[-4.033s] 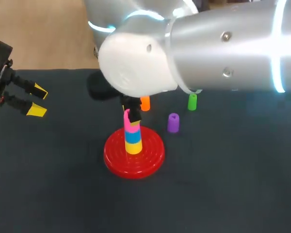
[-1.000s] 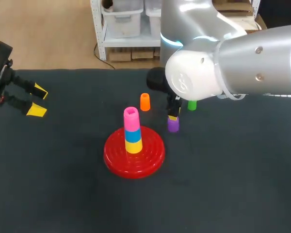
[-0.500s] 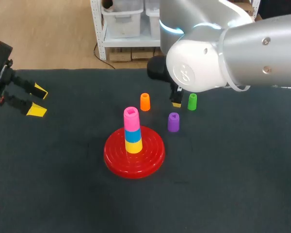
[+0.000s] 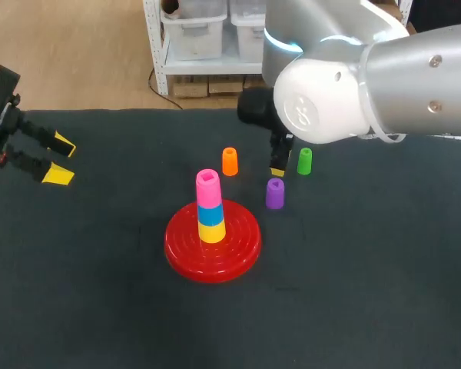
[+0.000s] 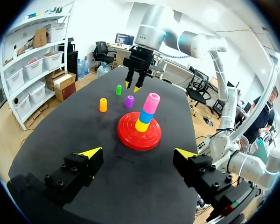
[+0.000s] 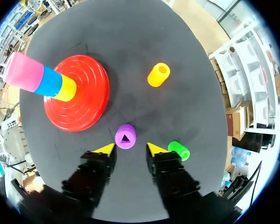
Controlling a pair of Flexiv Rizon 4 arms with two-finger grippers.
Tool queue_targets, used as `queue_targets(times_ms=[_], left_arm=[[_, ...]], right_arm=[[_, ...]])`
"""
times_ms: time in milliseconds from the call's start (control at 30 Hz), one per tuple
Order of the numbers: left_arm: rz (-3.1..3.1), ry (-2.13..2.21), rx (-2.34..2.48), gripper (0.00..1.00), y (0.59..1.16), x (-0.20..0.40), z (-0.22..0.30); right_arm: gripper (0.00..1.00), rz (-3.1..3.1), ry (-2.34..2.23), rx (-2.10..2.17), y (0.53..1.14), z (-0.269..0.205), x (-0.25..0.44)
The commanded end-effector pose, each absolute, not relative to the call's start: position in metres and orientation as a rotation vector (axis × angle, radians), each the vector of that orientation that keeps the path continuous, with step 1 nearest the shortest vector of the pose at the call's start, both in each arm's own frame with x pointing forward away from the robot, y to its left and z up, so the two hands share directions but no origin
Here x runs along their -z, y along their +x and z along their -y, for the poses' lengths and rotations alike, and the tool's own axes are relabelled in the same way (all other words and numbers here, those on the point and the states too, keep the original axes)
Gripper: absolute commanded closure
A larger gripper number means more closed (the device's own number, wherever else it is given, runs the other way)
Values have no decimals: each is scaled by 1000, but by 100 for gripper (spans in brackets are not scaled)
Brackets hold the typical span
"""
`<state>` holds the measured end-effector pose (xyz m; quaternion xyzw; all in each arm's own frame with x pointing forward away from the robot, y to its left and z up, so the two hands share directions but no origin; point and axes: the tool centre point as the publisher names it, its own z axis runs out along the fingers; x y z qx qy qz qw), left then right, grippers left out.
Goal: Pick up and stack the cylinders on the red base in this order: pink,purple,orange,green
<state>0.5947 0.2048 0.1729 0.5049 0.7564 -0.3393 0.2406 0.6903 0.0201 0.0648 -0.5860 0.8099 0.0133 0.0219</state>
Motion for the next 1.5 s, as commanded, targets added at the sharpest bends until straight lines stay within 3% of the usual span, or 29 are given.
queue_targets(times_ms=[33,800,833,867,900,933,967,1000,1500], left_arm=[[-2070,1385,932,0,596,-172,-205],[-2070,1385,932,0,596,-172,-205],[-2070,1385,932,0,596,-172,-205],[-2070,1385,932,0,596,-172,-205],[-2070,1385,932,0,596,-172,-205],[-2070,1385,932,0,596,-172,-205],[-2070,1385,932,0,596,-172,-205],[-2070,1385,932,0,596,-172,-205],[-2070,1385,932,0,596,-172,-205]], right_arm=[[0,-2495,-1826,-43,681,-19,-64],[2,-2541,-1814,-14,679,-22,-27],[18,-2544,-1811,-14,679,-22,-26],[28,-2545,-1807,-13,678,-22,-25],[51,-2552,-1802,-5,678,-21,-24],[56,-2557,-1792,-2,678,-21,-22],[72,-2559,-1785,-1,678,-21,-21],[100,-2560,-1781,2,678,-21,-21],[100,-2538,-1775,-7,683,-24,-45]])
